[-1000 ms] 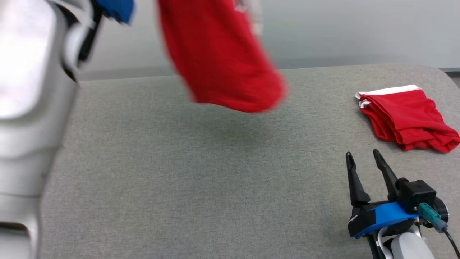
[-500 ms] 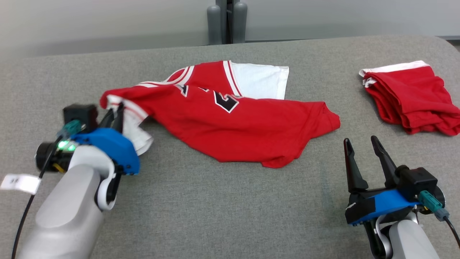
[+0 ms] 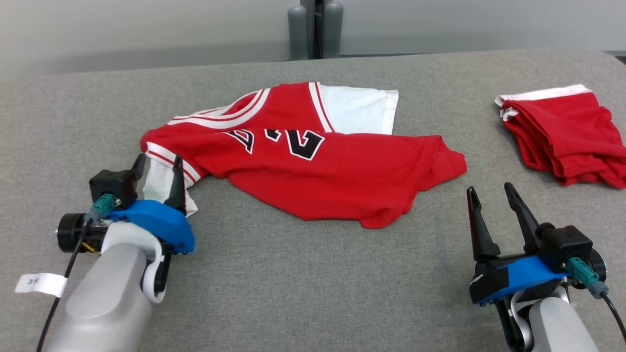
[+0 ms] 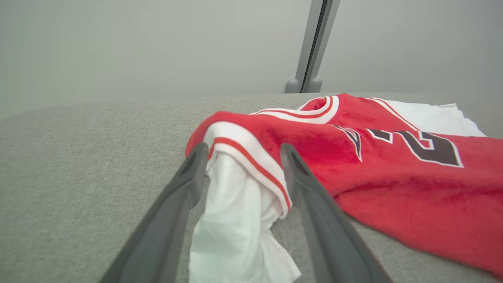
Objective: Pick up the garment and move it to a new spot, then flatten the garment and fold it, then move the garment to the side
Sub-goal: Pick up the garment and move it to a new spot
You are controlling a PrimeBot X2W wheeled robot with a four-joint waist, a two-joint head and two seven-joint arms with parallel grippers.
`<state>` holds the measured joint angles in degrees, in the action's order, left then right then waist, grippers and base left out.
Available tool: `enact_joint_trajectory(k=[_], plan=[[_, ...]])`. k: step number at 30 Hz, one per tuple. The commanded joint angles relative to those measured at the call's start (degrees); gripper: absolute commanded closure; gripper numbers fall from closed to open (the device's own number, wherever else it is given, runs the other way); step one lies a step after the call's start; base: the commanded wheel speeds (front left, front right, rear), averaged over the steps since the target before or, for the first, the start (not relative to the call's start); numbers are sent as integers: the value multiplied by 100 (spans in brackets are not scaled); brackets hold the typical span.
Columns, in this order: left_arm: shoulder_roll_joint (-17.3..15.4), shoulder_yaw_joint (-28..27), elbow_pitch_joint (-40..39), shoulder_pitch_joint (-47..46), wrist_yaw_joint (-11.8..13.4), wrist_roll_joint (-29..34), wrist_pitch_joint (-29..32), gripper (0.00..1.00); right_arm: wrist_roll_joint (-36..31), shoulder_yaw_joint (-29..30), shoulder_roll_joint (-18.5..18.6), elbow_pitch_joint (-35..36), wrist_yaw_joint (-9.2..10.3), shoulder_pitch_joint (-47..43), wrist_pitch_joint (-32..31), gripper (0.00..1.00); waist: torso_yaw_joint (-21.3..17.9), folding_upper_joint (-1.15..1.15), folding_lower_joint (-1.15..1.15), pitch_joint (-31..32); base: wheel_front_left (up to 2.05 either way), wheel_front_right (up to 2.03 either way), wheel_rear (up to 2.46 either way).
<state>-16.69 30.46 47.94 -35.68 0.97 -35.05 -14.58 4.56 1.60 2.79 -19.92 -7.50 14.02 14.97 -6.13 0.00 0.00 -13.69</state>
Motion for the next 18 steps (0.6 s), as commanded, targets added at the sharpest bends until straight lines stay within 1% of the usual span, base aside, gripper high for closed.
enact_joint_trajectory(k=[1, 4, 10, 18], plan=[[48, -7, -63, -17, -26, 24, -33, 0, -43, 10, 21, 0, 2, 47, 30, 0, 6, 0, 0, 39, 0, 0, 0], [103, -75, -287, 246, -27, 103, -58, 0, -85, 41, 21, 6, 1, -28, 31, 0, 58, 0, 0, 167, 0, 0, 0], [229, -429, -1120, 1035, 142, 361, -66, 0, -111, 69, 21, 19, 1, -201, 30, 0, 170, 0, 0, 499, 0, 0, 0], [579, -893, -1898, 2143, 297, 617, -67, 0, 12, 21, 21, 54, 1, -645, 27, 0, 355, 0, 0, 877, 0, 0, 0]])
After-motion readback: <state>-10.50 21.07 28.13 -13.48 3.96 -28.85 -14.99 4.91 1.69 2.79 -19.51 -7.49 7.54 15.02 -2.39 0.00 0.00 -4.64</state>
